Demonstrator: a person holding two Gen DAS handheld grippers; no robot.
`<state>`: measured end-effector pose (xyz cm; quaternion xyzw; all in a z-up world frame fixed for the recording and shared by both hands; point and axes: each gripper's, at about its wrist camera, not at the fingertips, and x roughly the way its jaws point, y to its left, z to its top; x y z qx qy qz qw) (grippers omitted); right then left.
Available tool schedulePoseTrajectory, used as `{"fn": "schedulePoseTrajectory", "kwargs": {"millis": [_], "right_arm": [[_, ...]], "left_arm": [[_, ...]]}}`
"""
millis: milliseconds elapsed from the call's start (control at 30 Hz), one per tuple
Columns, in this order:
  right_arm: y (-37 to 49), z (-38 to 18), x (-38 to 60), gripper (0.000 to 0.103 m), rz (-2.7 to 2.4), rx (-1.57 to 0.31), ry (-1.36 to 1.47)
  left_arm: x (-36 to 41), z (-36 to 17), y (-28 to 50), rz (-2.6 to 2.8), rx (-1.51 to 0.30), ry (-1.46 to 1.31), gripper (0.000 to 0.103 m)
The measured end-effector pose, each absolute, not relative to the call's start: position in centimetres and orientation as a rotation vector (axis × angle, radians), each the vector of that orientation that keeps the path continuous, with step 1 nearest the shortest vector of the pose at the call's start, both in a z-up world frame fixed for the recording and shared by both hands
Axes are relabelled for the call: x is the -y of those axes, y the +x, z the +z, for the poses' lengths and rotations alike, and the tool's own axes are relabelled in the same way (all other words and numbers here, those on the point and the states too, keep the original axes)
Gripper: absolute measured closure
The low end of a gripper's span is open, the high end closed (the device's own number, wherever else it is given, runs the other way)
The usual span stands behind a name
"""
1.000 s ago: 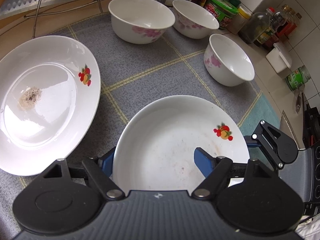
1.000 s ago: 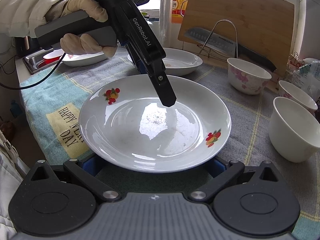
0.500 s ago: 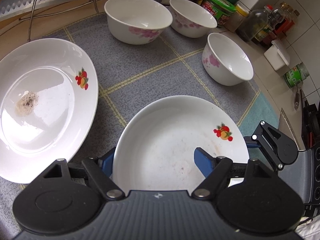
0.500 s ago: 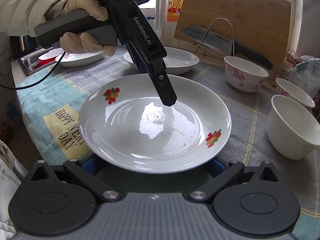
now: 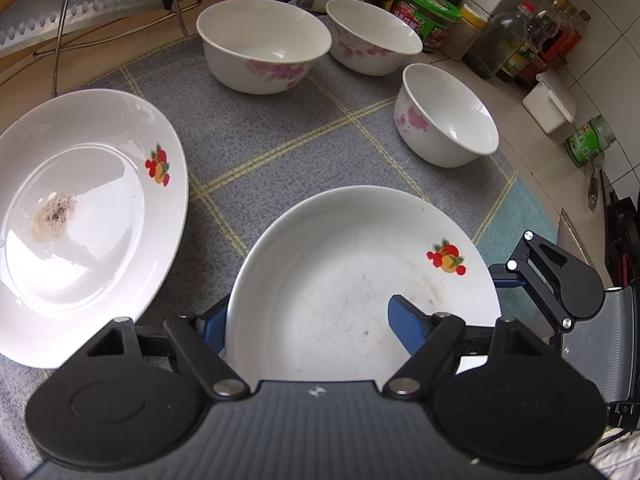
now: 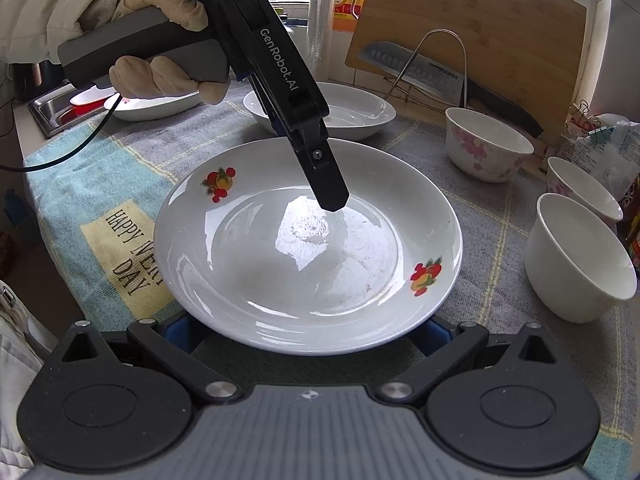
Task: Organize plates and bowls
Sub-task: 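Carry the held white fruit-decal plate with the left tool toward the sink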
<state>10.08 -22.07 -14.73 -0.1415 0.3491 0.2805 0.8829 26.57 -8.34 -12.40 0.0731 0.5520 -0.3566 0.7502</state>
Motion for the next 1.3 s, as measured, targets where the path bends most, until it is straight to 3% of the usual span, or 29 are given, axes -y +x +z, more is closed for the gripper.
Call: {"fn": "schedulePoseTrajectory", "kwargs": {"millis": [1300], "right_arm": [[10.8,-12.7,23.4,0.000,0.715,-0.732,-0.335]], "left_arm": [[7.3,-10.5,24.3,-0.681,-1.119,0.073,0.024]]}}
